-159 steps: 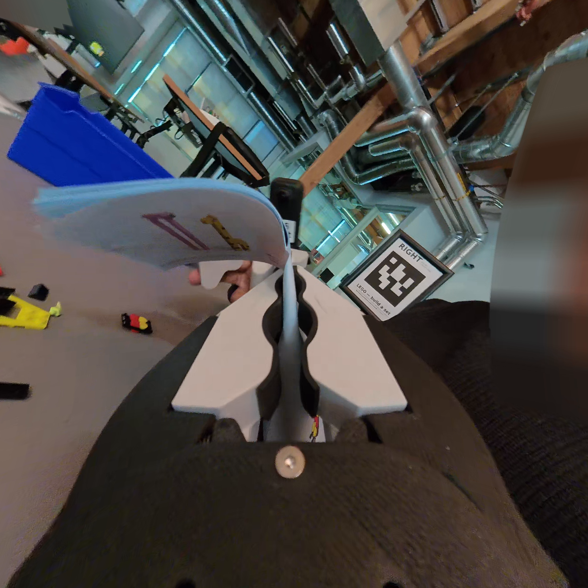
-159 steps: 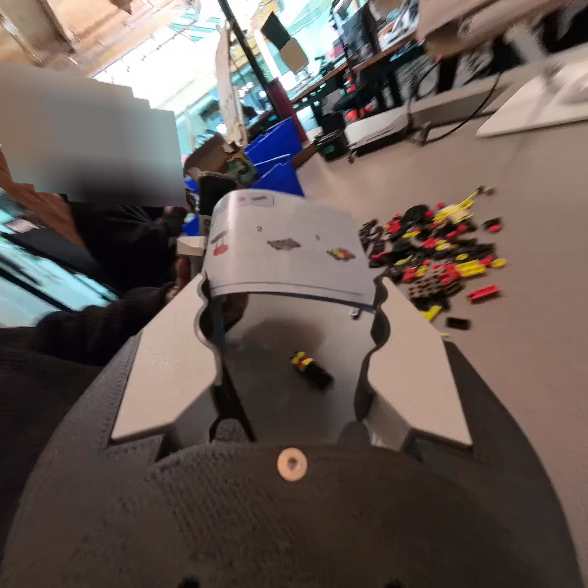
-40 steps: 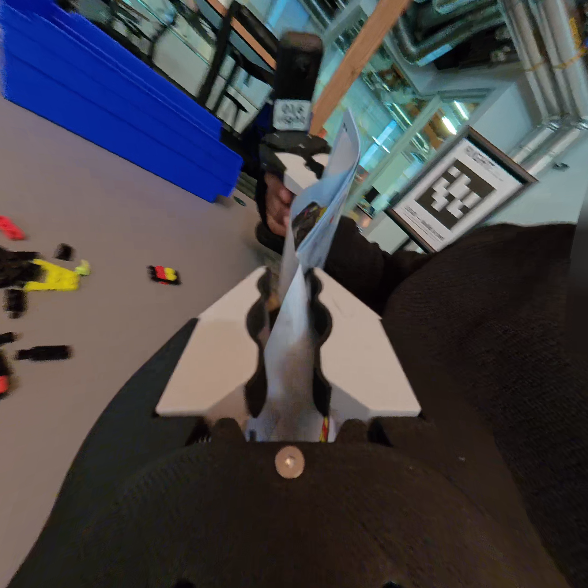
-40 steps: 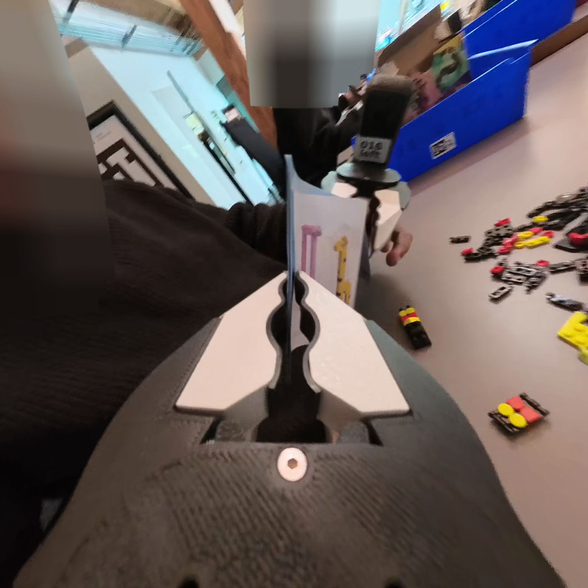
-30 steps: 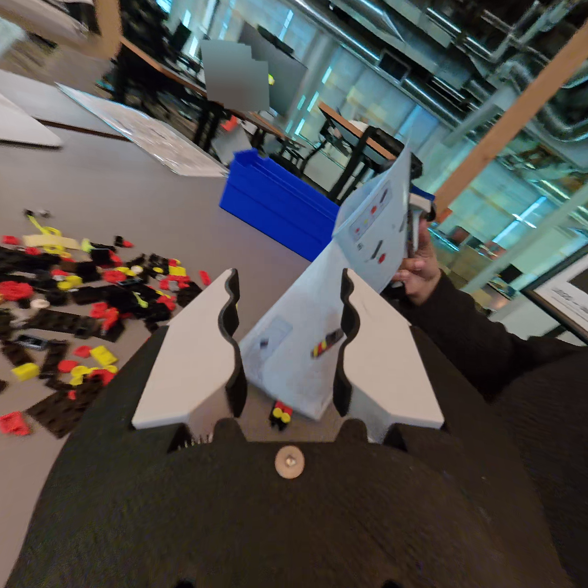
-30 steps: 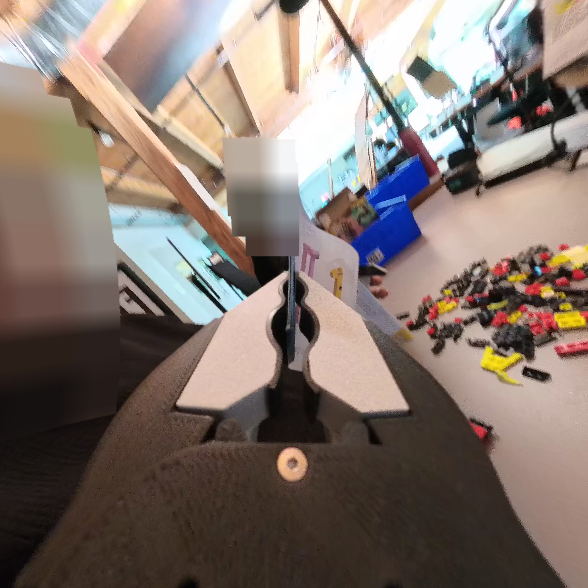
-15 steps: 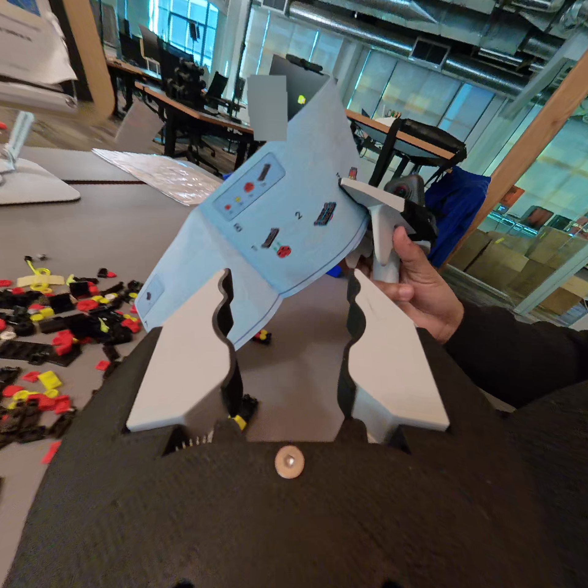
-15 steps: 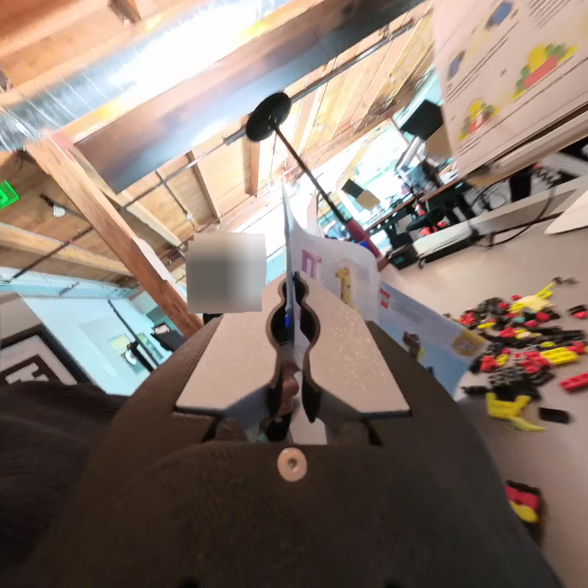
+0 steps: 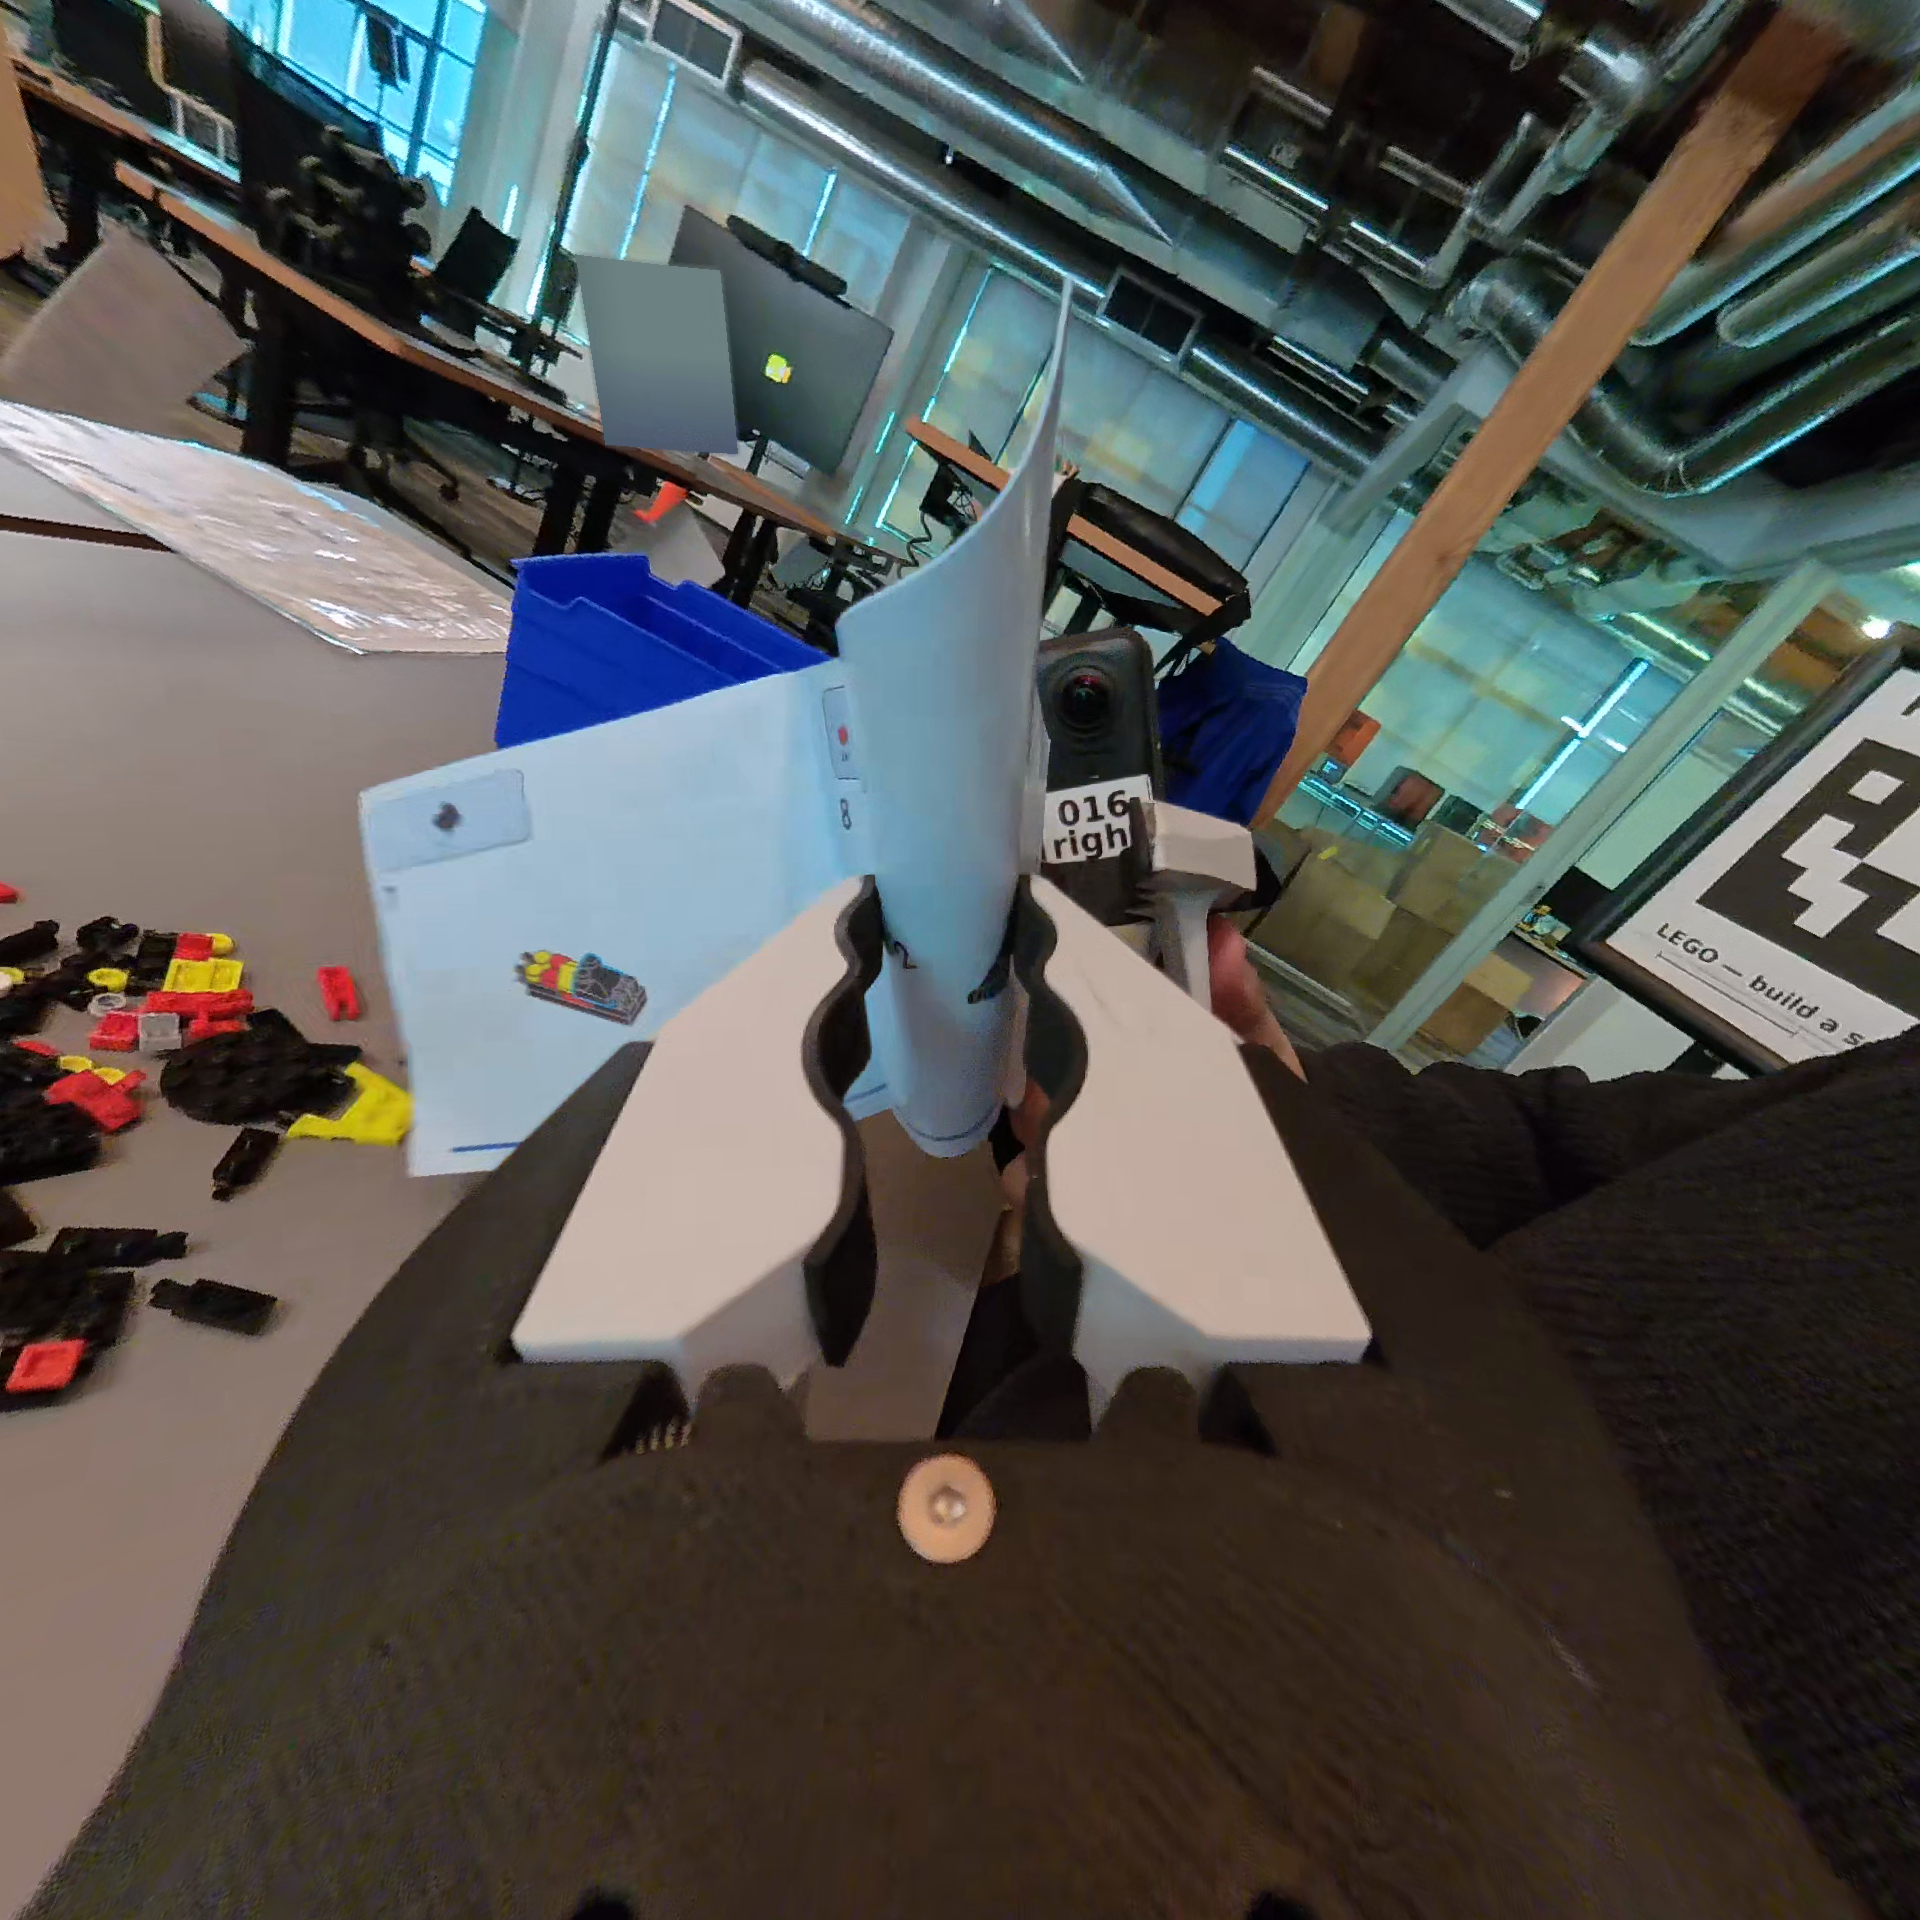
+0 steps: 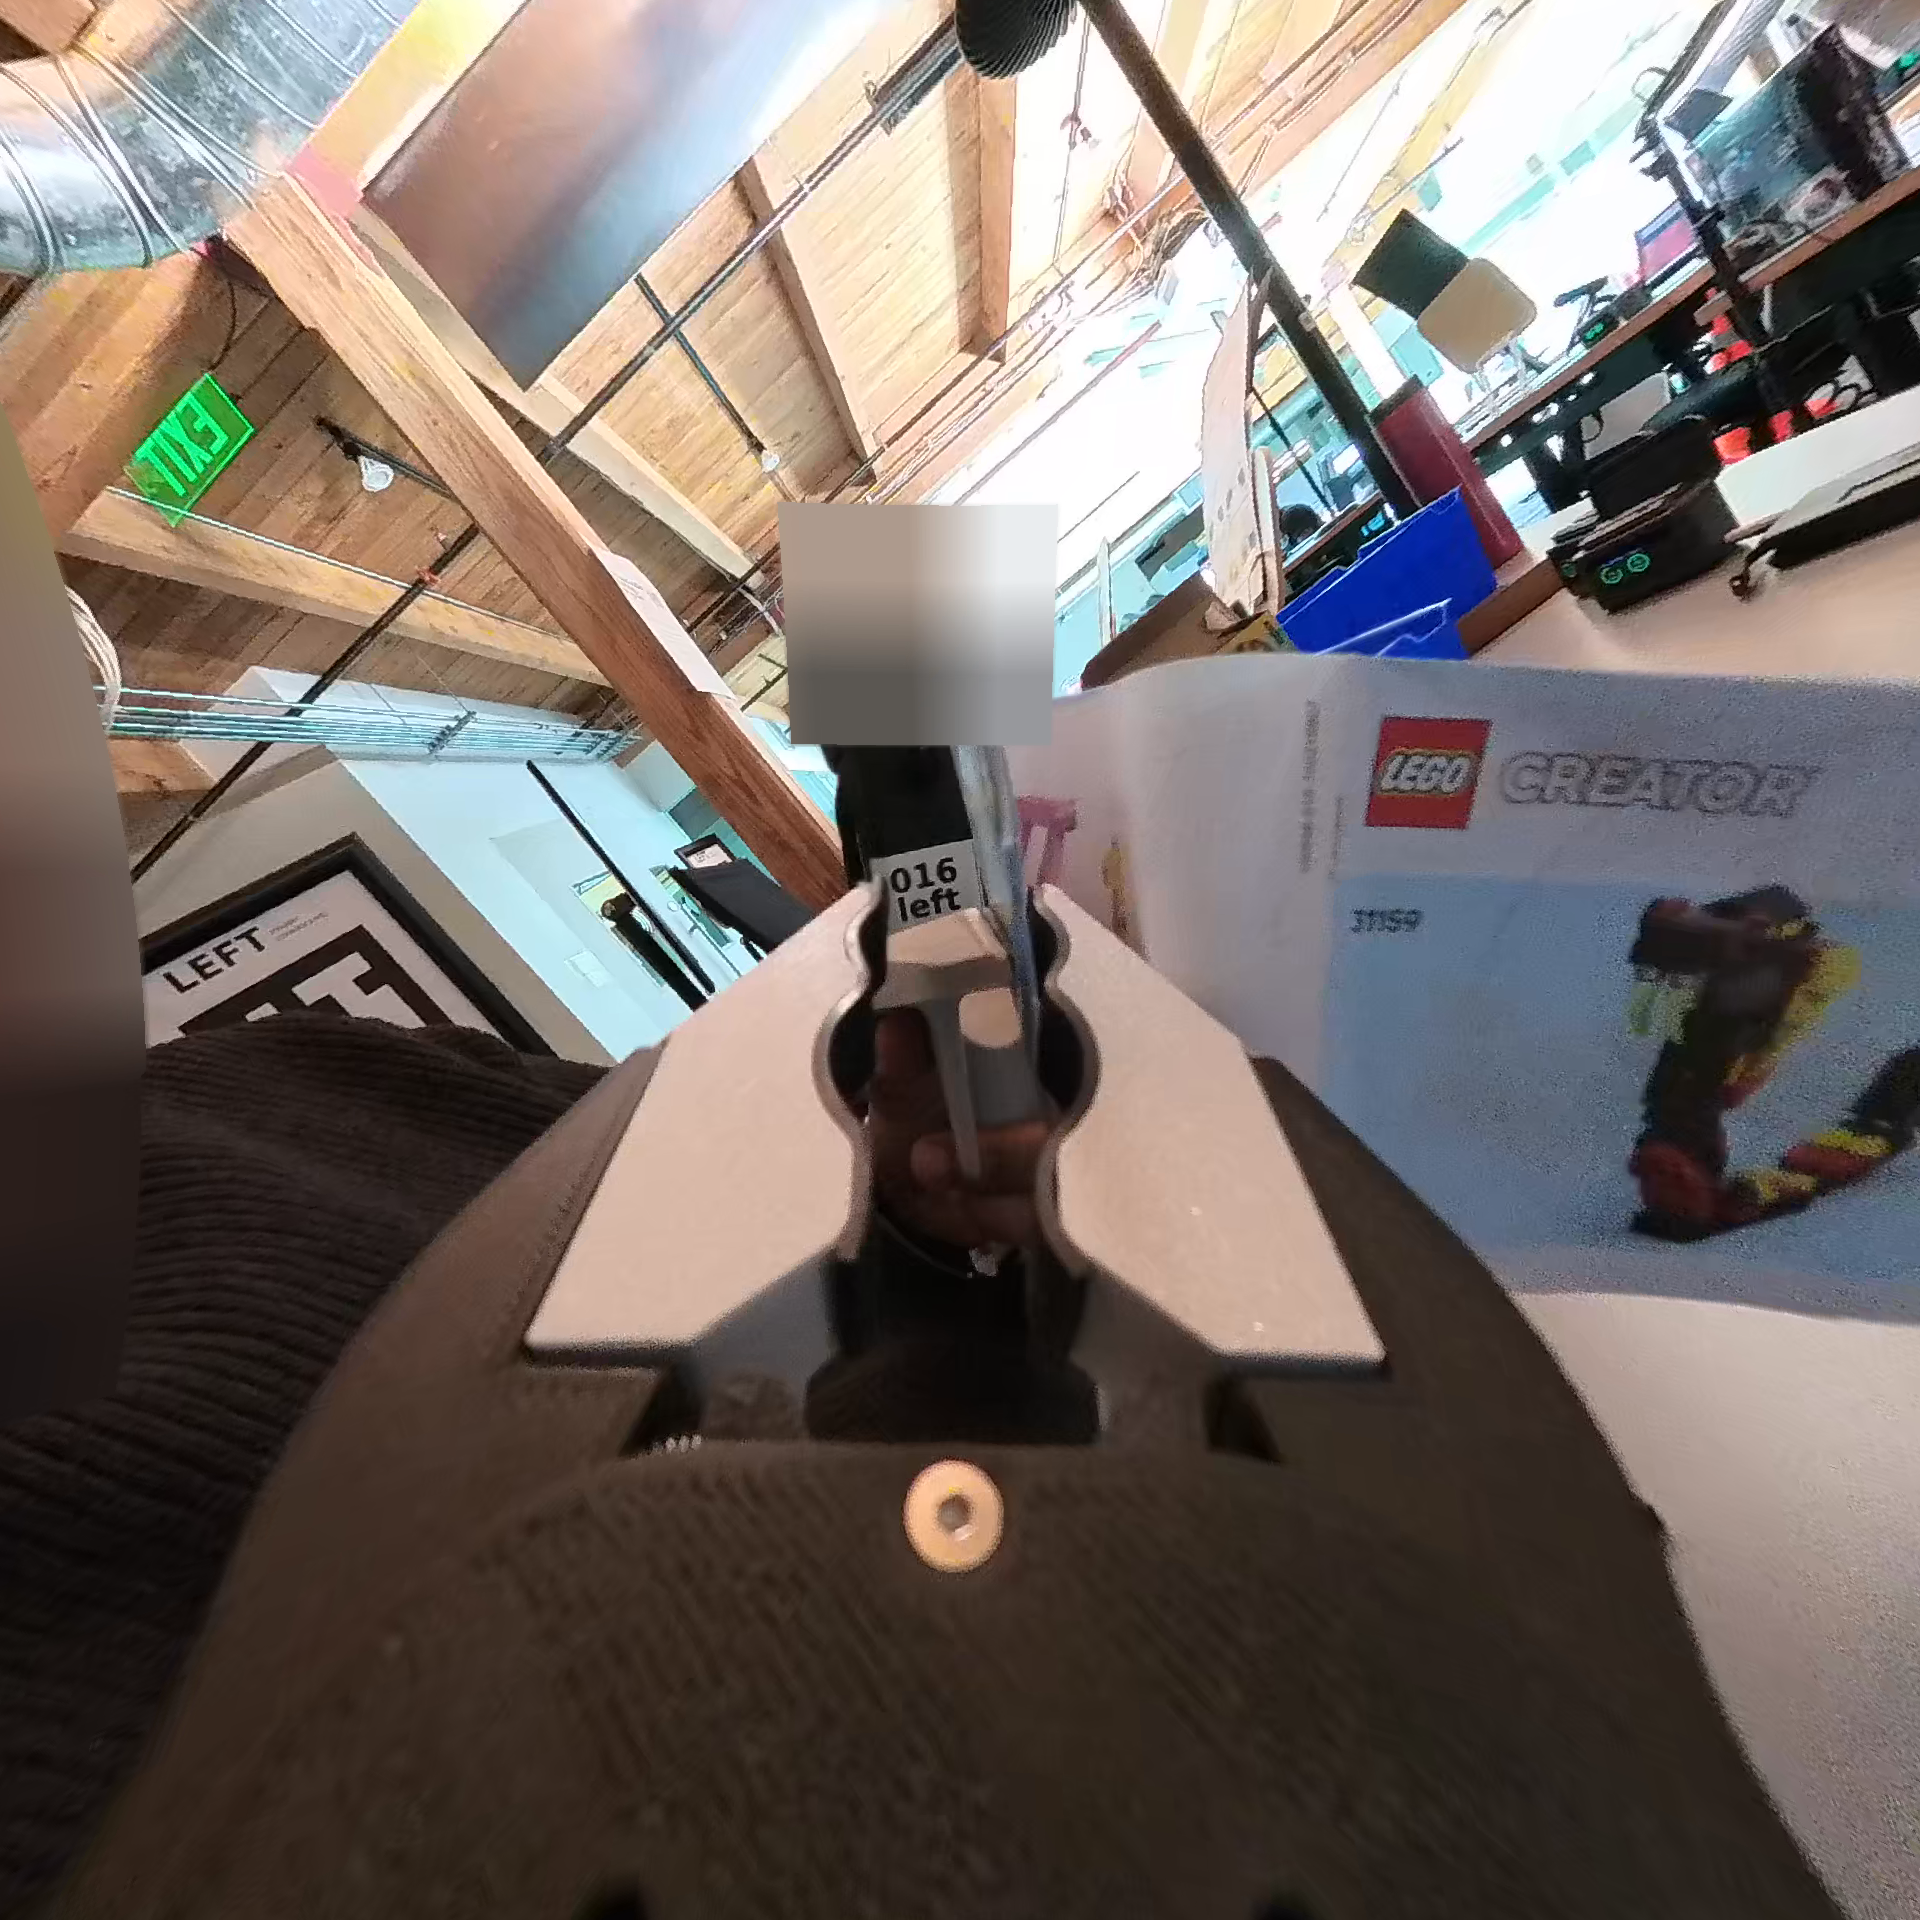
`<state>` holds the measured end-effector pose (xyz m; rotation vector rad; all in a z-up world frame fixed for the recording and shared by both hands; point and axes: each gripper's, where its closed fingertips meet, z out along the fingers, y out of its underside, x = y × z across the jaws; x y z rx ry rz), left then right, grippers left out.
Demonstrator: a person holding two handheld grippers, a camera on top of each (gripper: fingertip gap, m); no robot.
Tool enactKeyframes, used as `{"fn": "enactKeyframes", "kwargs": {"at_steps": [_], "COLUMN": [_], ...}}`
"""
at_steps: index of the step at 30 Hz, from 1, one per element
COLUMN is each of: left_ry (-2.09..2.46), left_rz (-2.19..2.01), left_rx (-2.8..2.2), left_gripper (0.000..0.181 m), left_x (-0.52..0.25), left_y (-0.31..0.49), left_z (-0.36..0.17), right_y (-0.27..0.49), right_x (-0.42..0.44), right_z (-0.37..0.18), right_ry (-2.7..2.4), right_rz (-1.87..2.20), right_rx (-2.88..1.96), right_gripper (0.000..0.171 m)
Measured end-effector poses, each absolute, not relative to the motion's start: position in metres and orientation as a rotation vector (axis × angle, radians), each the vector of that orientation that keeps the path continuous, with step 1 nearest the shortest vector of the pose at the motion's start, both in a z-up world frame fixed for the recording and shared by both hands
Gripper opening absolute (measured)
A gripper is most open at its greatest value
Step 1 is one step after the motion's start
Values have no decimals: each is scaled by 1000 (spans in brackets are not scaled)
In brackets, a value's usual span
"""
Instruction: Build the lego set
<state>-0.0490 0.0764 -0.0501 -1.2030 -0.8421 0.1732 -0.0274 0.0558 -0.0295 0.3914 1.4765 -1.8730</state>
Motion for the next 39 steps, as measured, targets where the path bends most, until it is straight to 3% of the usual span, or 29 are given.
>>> {"fn": "enactKeyframes", "kwargs": {"at_steps": [5,8,23,39], "left_ry": [-831,-826,-772,-750], "left_rz": [186,176,173,157], "left_rx": [-1196,-1188,-1174,-1158], "left_gripper": [24,27,22,28], "left_x": [-49,-49,-45,-42], "left_y": [73,71,67,64], "left_z": [-48,-46,-38,-34], "right_y": [70,81,88,94], "right_x": [-40,-52,-55,-55], "right_z": [-15,-10,-8,-1], "right_ry": [1396,1364,1396,1354], "right_rz": [-1919,-1933,-1920,-1907], "right_rx": [390,393,335,311], "right_gripper": [19,0,0,0]}}
